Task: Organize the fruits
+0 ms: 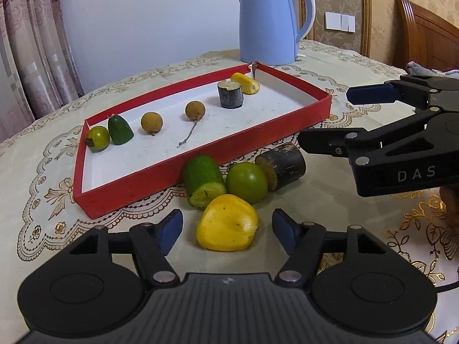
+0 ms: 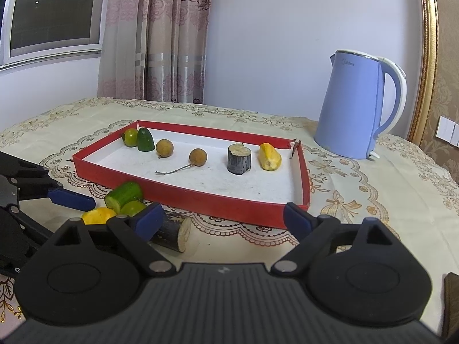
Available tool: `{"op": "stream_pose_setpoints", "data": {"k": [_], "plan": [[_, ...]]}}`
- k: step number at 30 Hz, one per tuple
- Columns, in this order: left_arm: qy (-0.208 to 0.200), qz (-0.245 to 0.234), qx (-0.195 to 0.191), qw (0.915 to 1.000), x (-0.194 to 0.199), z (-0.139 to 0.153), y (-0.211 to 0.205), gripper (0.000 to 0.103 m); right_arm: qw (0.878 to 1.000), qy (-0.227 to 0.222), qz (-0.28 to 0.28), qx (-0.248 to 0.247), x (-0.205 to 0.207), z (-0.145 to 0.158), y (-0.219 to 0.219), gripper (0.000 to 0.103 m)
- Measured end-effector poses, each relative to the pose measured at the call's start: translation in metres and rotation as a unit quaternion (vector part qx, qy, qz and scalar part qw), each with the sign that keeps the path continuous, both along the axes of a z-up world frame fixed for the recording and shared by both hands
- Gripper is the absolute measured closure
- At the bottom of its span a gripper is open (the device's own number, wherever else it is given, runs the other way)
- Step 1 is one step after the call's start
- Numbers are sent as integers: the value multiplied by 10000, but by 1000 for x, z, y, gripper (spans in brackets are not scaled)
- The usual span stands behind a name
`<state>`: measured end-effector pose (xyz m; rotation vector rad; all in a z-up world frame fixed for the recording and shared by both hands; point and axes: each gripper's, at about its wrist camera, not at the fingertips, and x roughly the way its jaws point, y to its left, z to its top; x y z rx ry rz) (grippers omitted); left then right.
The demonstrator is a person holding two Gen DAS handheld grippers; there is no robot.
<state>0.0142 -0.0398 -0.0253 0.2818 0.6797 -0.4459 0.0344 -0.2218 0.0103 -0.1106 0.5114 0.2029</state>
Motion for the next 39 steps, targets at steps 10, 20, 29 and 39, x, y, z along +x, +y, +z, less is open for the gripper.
{"op": "stream_pose_setpoints", "data": {"k": [10,20,29,39], "plan": [[60,470,-68,9989,0,2,15,45,9999,4,65,-130,-2,0,6,10],[-59,358,-83,9993,-3,2,21,45,9998,12,111,-164,-3,0,9,10],[-252,424,88,9987,-2,1,11,28,9995,110,181,-213,-3,-2,12,10],[27,453,-157,9988,2,0,19,52,9993,37,169,-332,-4,-2,13,6]]}}
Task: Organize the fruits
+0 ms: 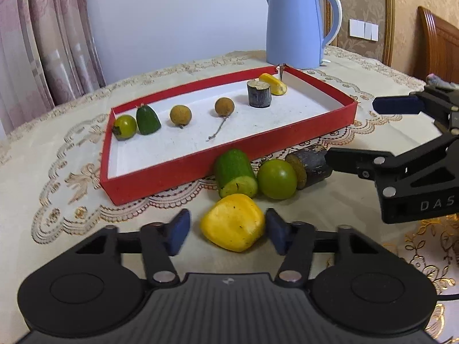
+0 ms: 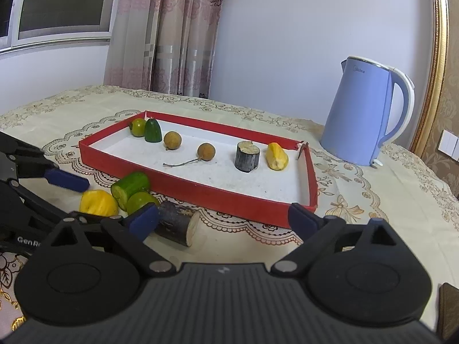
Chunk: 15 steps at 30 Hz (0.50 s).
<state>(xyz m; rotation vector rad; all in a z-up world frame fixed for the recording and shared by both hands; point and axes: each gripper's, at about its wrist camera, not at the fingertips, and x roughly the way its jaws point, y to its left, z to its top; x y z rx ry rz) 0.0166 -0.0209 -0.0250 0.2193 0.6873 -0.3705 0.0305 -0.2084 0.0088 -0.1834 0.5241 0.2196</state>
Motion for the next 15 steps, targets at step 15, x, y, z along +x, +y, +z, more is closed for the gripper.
{"op": "stream_pose_setpoints", "data": {"k": [15], "plan": [[-287,138,-22,9995,-10,8,4,58,9991,265,338,1,1,-6,10,13]]}}
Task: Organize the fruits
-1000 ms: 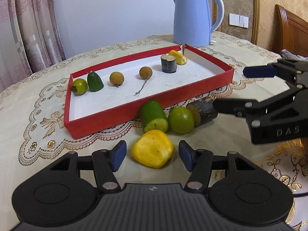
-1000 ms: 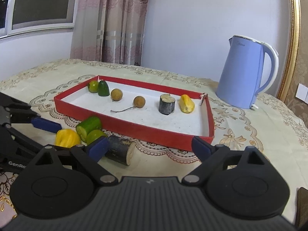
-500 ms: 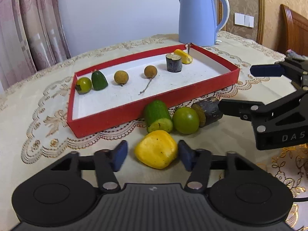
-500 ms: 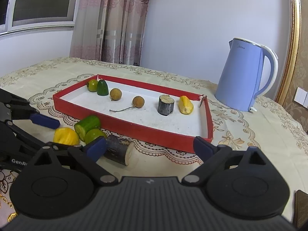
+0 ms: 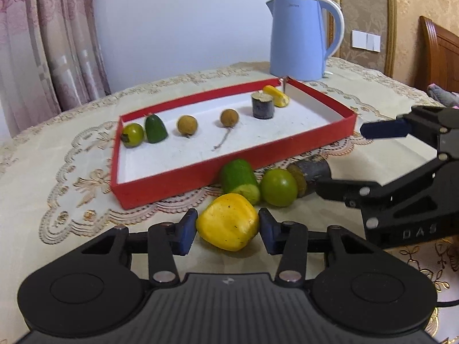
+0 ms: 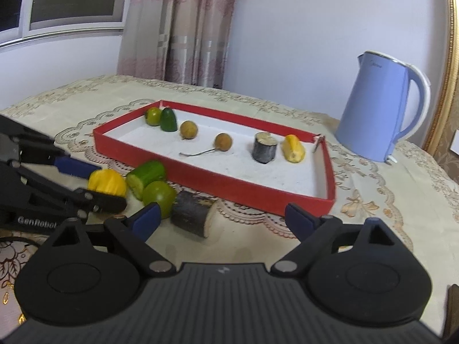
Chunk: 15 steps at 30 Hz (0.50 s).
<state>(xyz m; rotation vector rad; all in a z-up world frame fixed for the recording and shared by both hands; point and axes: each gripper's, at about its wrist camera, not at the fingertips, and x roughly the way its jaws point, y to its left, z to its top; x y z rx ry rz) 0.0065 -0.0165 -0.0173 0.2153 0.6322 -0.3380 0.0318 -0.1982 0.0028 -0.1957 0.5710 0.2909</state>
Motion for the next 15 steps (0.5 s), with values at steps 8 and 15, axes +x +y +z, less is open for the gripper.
{"op": "stream_pose_setpoints", "data": {"k": [8,15], "plan": [[-20,94,44,9999,-1,0,5,58,9997,221,-50,-60,10,-7,6,33],[-17,84,33,10000,-1,-1,6,58,9994,181,-205,-213,13,-8,6,32]]}}
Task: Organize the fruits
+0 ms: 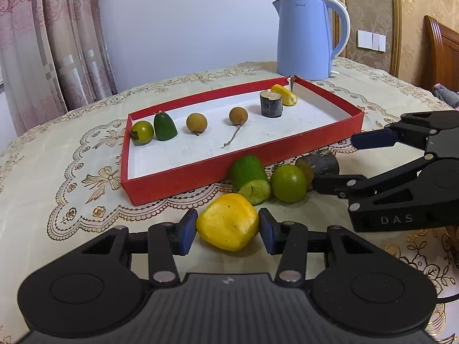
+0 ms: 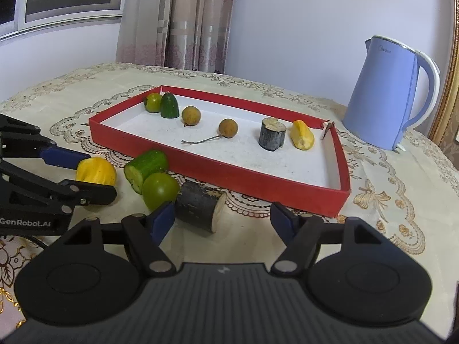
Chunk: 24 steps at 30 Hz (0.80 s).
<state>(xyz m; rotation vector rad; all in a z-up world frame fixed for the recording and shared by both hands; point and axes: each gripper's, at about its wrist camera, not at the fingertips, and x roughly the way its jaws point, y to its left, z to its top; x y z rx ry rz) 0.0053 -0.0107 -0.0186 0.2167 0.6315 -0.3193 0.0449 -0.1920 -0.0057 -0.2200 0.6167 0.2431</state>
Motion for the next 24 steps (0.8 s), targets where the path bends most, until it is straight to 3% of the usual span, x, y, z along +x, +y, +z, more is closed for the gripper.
{"op": "stream_pose_setpoints", "data": {"k": [3,8,10,14,24], "plan": [[-24,10,-9,10000,-1,1,2,58,9980,-211,-255,-544,-3,1,0,32],[10,60,-69,10000,2,1,4,58,10000,-67,-8,-41,-2,6,-5,33],[13,59,-67,10000,2,1,5,58,10000,0,69,-56,2,3,-2,33],[-7,51,-71,10000,1,2,5,58,9999,99,106,12,7,0,-1,44],[16,73,-82,9999,2,1,5,58,9996,210,162,135,16,-3,-6,49]]}}
